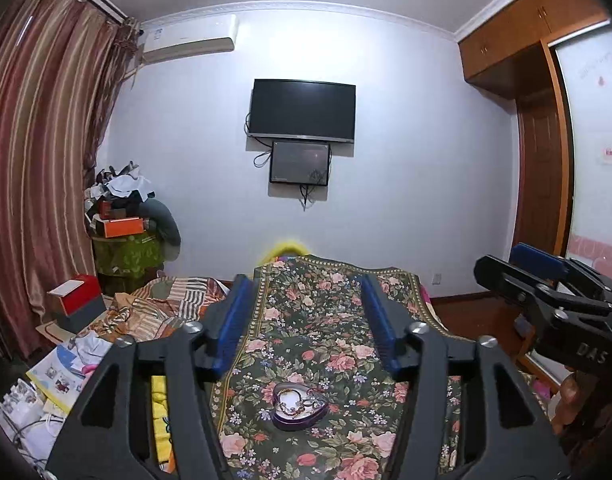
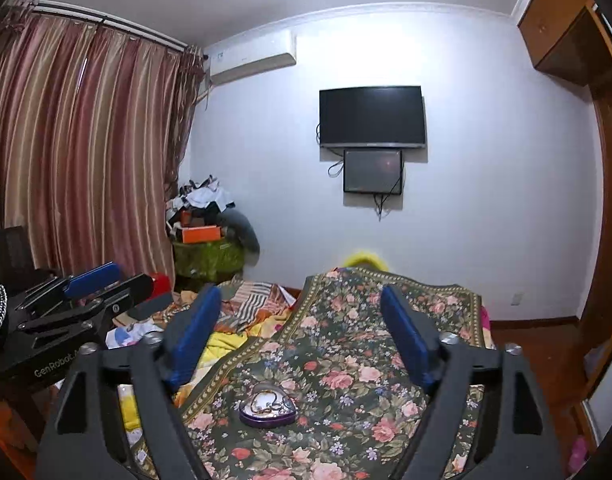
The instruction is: Organize jewelry
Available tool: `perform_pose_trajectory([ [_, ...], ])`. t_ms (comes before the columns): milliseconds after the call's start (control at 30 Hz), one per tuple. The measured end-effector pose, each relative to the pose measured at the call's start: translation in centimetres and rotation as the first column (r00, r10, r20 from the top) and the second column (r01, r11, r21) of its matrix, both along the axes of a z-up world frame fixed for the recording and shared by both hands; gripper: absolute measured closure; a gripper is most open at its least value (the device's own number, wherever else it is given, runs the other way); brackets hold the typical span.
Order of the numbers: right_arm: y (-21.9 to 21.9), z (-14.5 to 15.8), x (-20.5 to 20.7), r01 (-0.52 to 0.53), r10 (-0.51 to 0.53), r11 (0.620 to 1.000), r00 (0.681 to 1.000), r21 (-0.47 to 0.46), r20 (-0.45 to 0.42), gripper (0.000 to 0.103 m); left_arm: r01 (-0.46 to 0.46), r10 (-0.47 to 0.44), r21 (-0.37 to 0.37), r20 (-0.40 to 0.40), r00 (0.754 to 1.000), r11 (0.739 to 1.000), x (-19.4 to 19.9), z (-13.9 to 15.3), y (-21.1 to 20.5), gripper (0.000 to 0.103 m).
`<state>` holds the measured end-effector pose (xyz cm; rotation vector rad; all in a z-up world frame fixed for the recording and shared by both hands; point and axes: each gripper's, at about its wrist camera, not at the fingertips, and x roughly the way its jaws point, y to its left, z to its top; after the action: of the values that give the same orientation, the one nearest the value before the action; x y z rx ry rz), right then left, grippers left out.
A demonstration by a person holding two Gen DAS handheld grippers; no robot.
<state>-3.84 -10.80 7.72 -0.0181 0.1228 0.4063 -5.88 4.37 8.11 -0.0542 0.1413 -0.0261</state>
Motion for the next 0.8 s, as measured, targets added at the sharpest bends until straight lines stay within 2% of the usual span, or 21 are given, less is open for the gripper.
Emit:
perform_pose_trajectory([
  [200, 0.2, 0.0, -0.2, 0.031, -0.031, 0.999, 0.999, 0.007, 0.026, 0.000, -0.030, 0.030, -0.010, -0.005, 1.000, 1.000, -0.6, -0.3, 0.1, 0.024],
  [233, 0.2, 0.0, -0.2, 0.033, -0.033, 0.999, 0.999, 0.008, 0.026, 0.000, -0.033, 0.033, -0.012, -0.005, 0.999, 0.999, -0.6, -0.4, 0.2, 0.020],
  [433, -0.3, -0.7, -0.5, 0.035, -0.035, 0.999, 0.999, 0.011, 0.003, 0.000, -0.040, 0.040, -0.010, -0.016, 0.999, 0.999, -0.8, -0.8, 0.2, 0.017],
  [633, -0.8, -0.9, -0.9, 0.031, -0.030, 0.999, 0.999, 0.021, -0.017, 0.000, -0.063, 0.063, -0.004, -0.016, 0.998, 0.998, -0.8, -1.1, -0.1, 0.004],
  [800, -0.8, -1.1, -0.7, 0.030, -0.030, 0.999, 0.999, 0.016, -0.032, 0.000, -0.068, 0.067, -0.007, -0.026, 0.997, 0.998, -0.5, -1.4, 0.3, 0.003],
])
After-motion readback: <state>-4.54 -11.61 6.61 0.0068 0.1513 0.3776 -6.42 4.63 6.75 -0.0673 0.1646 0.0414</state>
